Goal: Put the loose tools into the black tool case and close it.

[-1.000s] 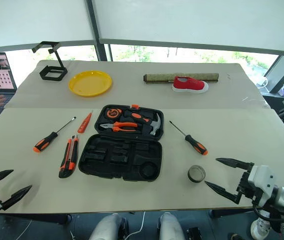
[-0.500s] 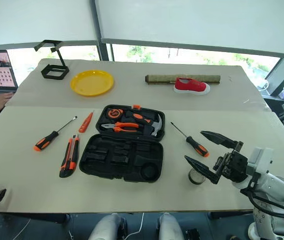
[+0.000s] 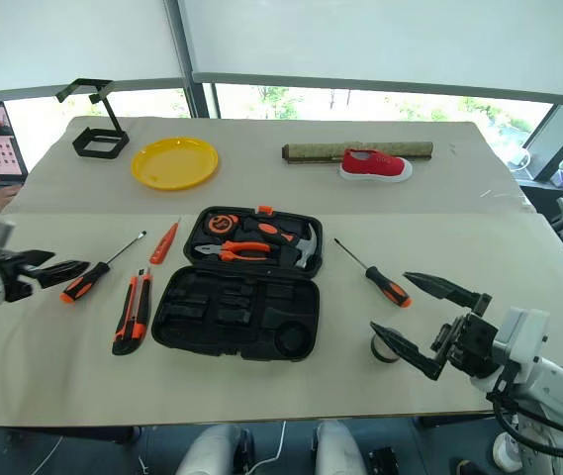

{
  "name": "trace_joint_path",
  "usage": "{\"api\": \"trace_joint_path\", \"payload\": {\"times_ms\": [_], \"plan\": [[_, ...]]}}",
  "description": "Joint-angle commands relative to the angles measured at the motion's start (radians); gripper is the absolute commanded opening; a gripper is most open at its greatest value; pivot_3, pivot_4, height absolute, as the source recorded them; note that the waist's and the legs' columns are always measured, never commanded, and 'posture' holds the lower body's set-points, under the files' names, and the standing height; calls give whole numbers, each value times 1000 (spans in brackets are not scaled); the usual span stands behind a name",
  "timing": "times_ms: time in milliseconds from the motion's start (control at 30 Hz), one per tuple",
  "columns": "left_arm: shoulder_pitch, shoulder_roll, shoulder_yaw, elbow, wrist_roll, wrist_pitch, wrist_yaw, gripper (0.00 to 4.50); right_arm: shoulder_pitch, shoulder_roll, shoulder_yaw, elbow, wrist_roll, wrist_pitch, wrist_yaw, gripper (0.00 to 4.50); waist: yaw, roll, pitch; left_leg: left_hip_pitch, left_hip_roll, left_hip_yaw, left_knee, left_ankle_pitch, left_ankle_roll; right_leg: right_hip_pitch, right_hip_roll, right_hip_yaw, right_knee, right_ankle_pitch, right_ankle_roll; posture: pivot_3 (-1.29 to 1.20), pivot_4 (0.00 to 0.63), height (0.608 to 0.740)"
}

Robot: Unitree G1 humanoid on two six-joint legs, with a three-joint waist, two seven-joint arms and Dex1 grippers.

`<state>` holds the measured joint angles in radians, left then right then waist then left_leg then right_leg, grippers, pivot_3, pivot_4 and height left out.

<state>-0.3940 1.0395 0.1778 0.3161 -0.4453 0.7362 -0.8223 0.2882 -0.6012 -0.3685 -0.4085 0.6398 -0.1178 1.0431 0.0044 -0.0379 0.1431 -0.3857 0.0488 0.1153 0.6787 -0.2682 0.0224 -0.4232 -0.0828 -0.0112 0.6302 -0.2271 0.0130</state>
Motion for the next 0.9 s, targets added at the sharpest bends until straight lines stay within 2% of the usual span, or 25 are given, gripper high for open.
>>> {"api": "trace_joint_path", "payload": {"times_ms": [33,133,167,233,267,367,500,667,767,900], "plan": [[-99,-15,-144,147,151,-86,-46,4440,13,-8,-50,-30,-2,-16,-16,4500,-7,0,0,0,0,0,0,0,0,0,1,0,0,-1,-1,0,150,740],[-137,-34,-178,230,191,-103,-68,4440,35,-3,-66,-32,-1,-23,-16,4500,-7,0,0,-1,1,2,0,-1,-1,-1,3,0,-1,-1,-1,0,150,740],[-142,-38,-182,248,199,-107,-76,3911,41,-2,-70,-34,0,-24,-16,4500,-6,-1,0,-2,1,1,1,-1,-1,-1,3,0,-1,-1,-1,0,150,740],[-149,-40,-192,271,221,-117,-88,3473,54,3,-76,-37,1,-27,-15,4500,-5,0,0,-1,1,1,1,-1,-1,0,2,0,0,-1,-1,0,150,740],[-150,-39,-195,281,227,-120,-99,2944,62,5,-78,-37,1,-30,-14,4500,-5,0,0,-1,2,1,1,-1,-1,0,2,0,0,-1,-1,0,150,740],[-153,-43,-181,304,236,-142,-123,2009,78,10,-82,-32,1,-40,-9,4500,-4,0,0,0,2,-1,1,-1,-1,1,2,1,0,-1,-1,0,150,740],[-176,-73,-74,317,170,-359,-198,727,92,8,-90,-17,3,-52,4,4500,-2,0,0,1,2,-1,1,-1,-1,1,2,1,1,-1,-1,0,150,740],[-188,-92,-47,256,150,-702,-382,711,104,-1,-116,-6,15,-52,21,4500,8,-2,0,-3,2,-1,4,-1,0,0,2,0,0,-1,-1,0,150,740],[-254,-128,-163,112,191,-797,-503,711,105,-21,-146,20,17,-48,45,4500,20,-2,0,-4,1,-1,5,-1,0,1,1,-2,0,0,0,0,150,740],[-291,-205,-313,6,302,-902,-541,711,114,-41,-161,20,31,-12,46,4500,31,-1,0,-4,0,2,9,-2,2,3,0,-1,-1,1,2,0,150,740]]}}
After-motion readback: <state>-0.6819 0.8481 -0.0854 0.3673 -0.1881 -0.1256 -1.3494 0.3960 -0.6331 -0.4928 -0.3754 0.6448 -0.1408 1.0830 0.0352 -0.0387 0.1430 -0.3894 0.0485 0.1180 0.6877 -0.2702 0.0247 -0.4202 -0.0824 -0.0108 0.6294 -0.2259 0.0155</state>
